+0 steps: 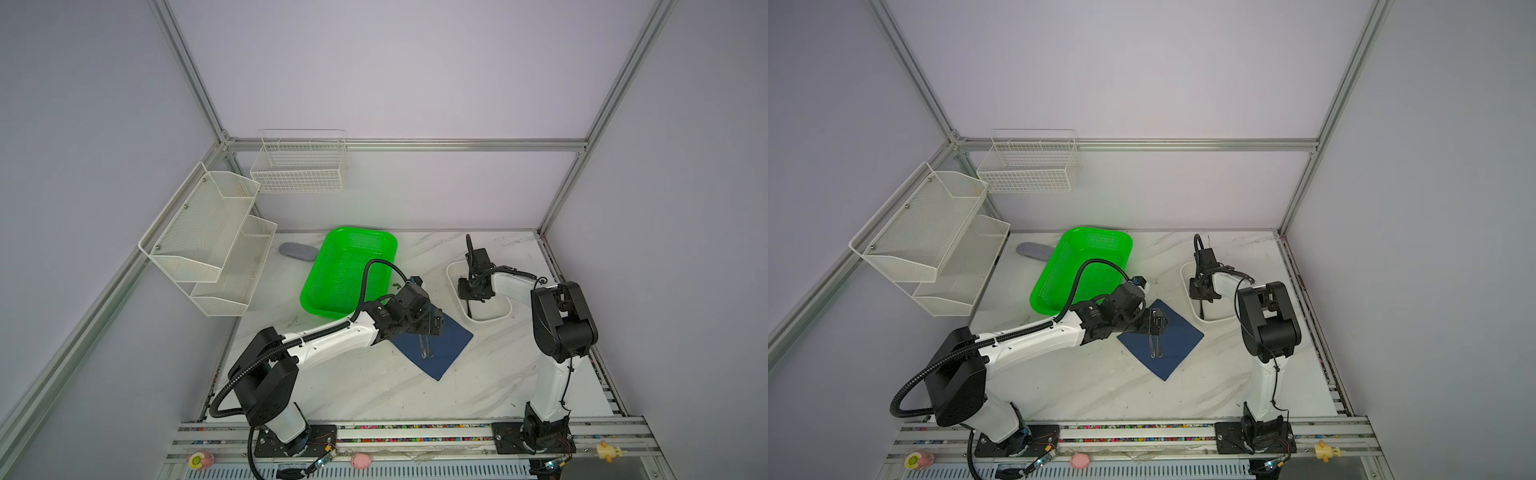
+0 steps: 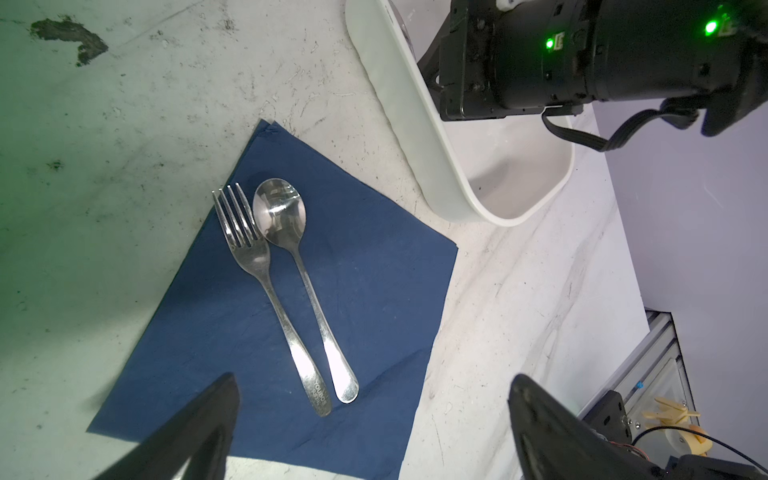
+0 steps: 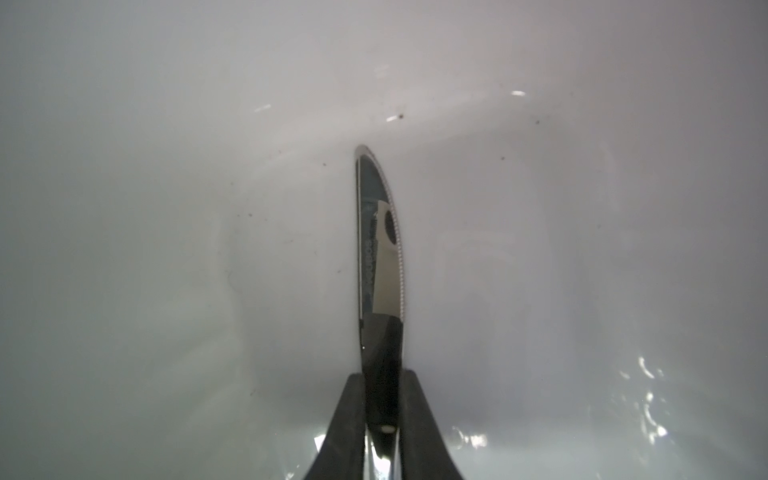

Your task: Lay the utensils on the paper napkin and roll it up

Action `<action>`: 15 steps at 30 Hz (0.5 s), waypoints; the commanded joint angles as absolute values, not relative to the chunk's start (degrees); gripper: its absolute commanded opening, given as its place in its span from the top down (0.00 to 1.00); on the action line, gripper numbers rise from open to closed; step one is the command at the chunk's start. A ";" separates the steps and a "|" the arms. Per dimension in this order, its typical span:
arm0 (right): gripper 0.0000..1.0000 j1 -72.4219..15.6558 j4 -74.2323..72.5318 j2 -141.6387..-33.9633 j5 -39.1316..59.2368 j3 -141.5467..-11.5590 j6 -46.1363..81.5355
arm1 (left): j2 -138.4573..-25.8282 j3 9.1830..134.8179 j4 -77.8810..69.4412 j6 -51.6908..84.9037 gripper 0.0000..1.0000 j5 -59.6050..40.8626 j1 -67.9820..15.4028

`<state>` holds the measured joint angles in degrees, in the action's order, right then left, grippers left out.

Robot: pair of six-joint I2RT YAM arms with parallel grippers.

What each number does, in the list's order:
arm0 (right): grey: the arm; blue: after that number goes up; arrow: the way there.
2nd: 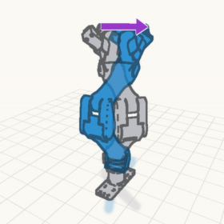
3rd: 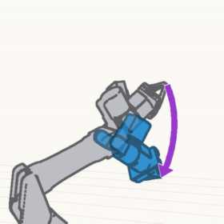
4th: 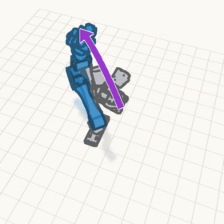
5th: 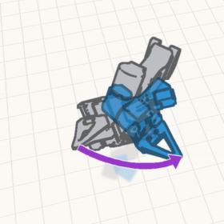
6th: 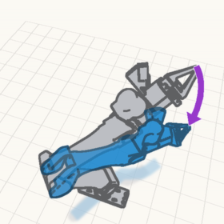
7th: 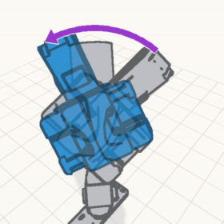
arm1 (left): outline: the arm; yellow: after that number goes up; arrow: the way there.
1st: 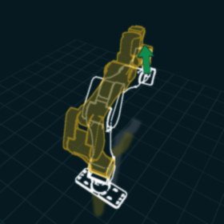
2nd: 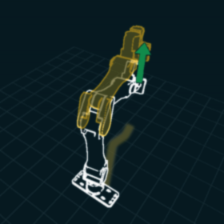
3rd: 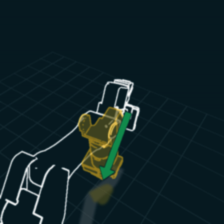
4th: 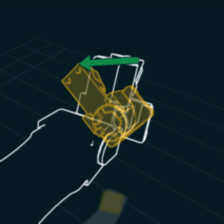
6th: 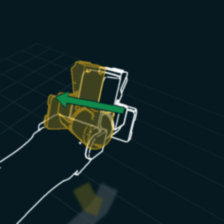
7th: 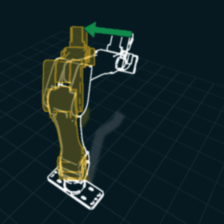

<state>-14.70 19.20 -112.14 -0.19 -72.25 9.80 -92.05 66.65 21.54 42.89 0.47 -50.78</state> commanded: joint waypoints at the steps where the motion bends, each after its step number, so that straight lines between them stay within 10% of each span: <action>1: 0.83 -13.82 24.93 -115.64 0.28 -69.74 10.55 | -90.18 70.49 20.91 42.98 0.00 1.39 -51.05; 15: 0.73 -18.38 26.89 -116.62 -12.89 -70.10 11.19 | -86.91 67.59 20.41 41.11 0.00 2.48 -50.98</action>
<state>-16.56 18.87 -112.60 -8.88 -72.10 11.38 -91.05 66.65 21.96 42.44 0.99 -50.78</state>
